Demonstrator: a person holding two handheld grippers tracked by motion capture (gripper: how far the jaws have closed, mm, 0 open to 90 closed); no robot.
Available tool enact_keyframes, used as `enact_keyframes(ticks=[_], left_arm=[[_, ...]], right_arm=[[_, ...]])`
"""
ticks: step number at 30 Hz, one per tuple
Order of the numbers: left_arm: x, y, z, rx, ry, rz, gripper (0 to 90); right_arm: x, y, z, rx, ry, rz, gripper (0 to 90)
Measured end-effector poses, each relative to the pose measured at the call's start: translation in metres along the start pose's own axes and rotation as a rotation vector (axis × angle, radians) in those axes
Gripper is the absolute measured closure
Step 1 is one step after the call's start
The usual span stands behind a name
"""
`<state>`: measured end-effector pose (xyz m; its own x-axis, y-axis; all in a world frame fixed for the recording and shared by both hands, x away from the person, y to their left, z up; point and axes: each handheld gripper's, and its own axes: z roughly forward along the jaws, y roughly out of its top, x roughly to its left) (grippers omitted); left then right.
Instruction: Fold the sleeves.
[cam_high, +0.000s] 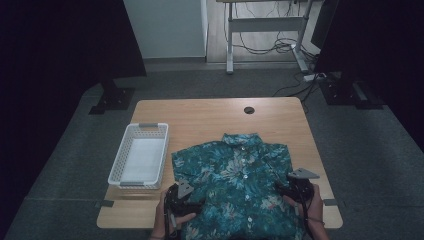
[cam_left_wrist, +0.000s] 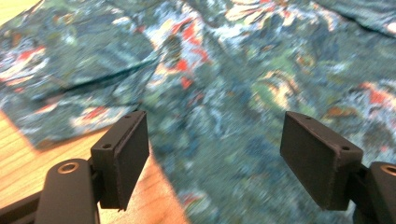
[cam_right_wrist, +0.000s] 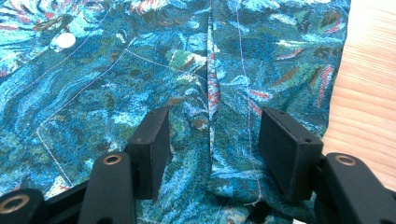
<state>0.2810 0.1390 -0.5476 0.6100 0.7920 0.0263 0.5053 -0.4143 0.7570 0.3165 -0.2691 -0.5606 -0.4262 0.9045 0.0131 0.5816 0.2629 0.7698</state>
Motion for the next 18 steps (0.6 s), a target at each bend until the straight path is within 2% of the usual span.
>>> enact_keyframes(ticks=[6, 10, 18], left_arm=[[-0.001, 0.001, -0.002, 0.0, 0.006, 0.005, 23.3], [0.001, 0.002, -0.004, -0.009, 0.006, -0.006, 23.4], [0.008, 0.004, -0.004, 0.005, -0.007, -0.033, 23.2]], right_arm=[[-0.011, -0.004, -0.005, -0.004, -0.006, 0.024, 43.0], [-0.016, -0.006, -0.007, -0.006, -0.008, 0.036, 43.0], [-0.023, -0.012, -0.014, -0.016, -0.021, 0.066, 43.0]])
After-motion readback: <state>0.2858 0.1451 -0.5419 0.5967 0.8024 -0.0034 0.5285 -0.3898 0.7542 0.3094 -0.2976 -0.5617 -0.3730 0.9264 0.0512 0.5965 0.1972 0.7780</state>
